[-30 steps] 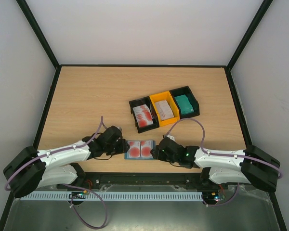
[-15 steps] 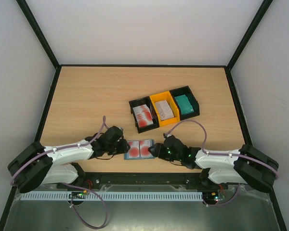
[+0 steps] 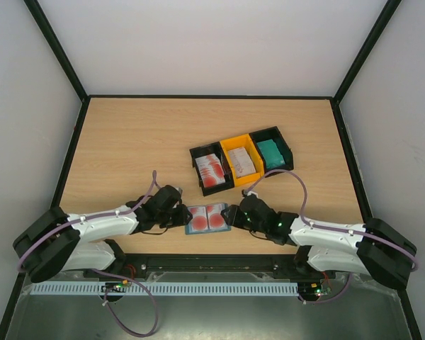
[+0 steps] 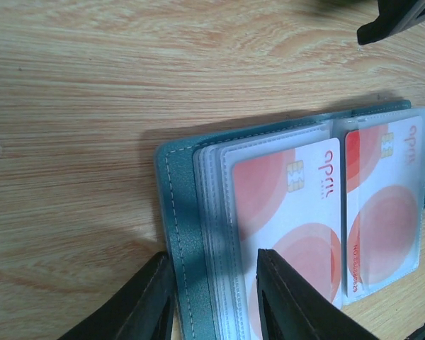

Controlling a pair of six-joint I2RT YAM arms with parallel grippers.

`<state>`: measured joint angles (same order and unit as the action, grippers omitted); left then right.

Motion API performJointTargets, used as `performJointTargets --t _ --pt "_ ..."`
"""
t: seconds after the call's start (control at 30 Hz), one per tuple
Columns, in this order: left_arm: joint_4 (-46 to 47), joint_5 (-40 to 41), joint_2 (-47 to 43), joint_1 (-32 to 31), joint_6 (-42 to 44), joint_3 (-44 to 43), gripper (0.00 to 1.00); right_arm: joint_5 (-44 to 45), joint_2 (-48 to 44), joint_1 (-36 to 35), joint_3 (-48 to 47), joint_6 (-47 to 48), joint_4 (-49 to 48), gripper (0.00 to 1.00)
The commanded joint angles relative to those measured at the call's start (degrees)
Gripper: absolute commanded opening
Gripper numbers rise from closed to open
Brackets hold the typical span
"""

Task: Put the credit cards into the card holder
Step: Close the card holder at the center of the board.

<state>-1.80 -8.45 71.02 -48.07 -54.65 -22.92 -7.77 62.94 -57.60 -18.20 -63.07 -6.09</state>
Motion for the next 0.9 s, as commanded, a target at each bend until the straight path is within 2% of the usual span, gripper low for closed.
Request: performJointTargets --t 0.0,0.17,0.3,0.4,0.5,0.67,0.87 --pt "-3.18 -0.37 2.24 -0.13 0.45 1.24 0.35 5.57 2.89 0.07 -2.80 2.99 6.71 0.50" --pt "-1.77 -1.16 3.53 -0.17 0.60 1.11 0.35 2.99 10.25 0.06 -4.44 4.73 3.92 0.49" --pt "-0.87 -1.88 4.04 -0.10 0.53 1.49 0.32 -3.79 12.11 0.06 -4.29 4.32 -0.57 0.48" --pt "0.56 -2.75 4.16 -0.16 0.27 1.96 0.29 -9.52 9.37 0.00 -1.83 0.96 -7.34 0.47" --pt "1.71 -3.37 4.64 -0.16 -0.03 2.24 0.27 -10.93 5.79 0.09 -0.91 -1.13 -10.46 0.47" --pt "2.59 -3.62 5.47 -0.11 0.15 1.98 0.24 -9.78 0.73 0.05 -0.95 -1.84 -10.28 0.47" --pt "4.04 -4.34 6.76 -0.13 0.42 1.80 0.24 -9.84 0.52 0.10 -1.20 -1.22 -10.19 0.47"
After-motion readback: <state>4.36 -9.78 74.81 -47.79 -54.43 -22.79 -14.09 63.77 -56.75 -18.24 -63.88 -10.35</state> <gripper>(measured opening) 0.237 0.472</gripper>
